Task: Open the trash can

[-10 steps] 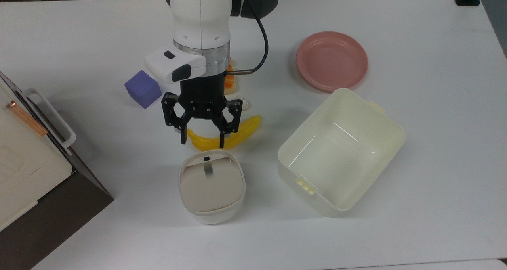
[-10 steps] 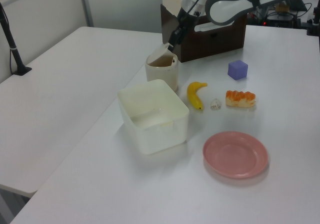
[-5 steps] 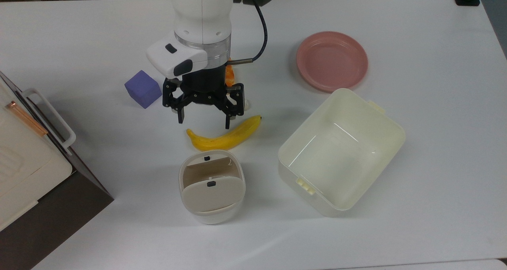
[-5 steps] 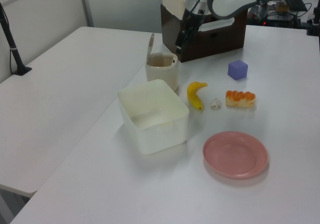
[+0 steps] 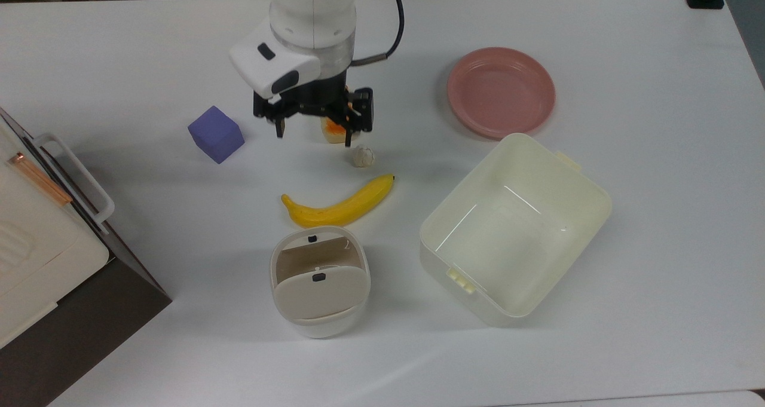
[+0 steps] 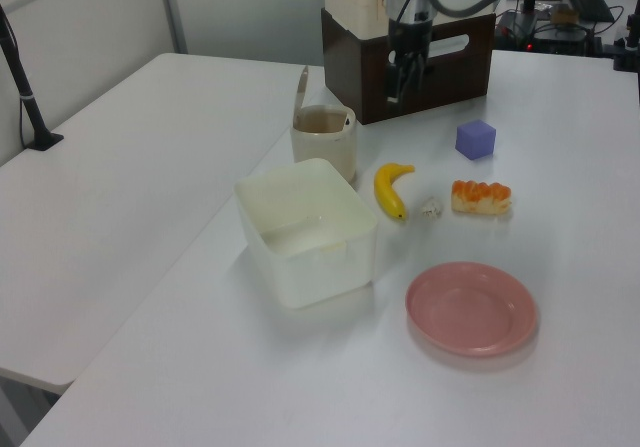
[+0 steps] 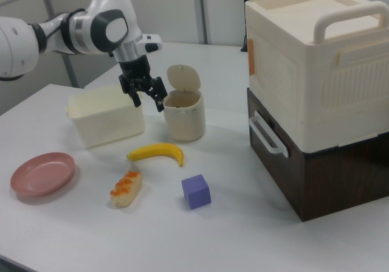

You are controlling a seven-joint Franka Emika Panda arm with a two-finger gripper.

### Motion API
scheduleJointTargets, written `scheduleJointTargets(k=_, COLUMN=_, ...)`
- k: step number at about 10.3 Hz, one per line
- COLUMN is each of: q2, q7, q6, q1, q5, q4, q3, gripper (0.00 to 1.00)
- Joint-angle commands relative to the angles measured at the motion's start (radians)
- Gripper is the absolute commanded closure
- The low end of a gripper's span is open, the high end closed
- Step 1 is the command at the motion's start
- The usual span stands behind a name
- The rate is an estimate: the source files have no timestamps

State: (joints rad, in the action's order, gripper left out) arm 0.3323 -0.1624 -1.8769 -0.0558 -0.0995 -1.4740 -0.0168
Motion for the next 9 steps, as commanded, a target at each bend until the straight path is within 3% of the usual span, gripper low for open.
scheduleJointTargets(k=1, q2=-0.05, q7=0.009, q6=0.097, q1=-0.018, q5=-0.008, q4=-0.025, q3=-0.003, gripper=0.0)
scheduleJointTargets(k=9, q2=-0.157, q7=0.018, q6=0.203, q1=-0.015, q5=0.038, q4=-0.035, q3=-0.005, gripper=0.0)
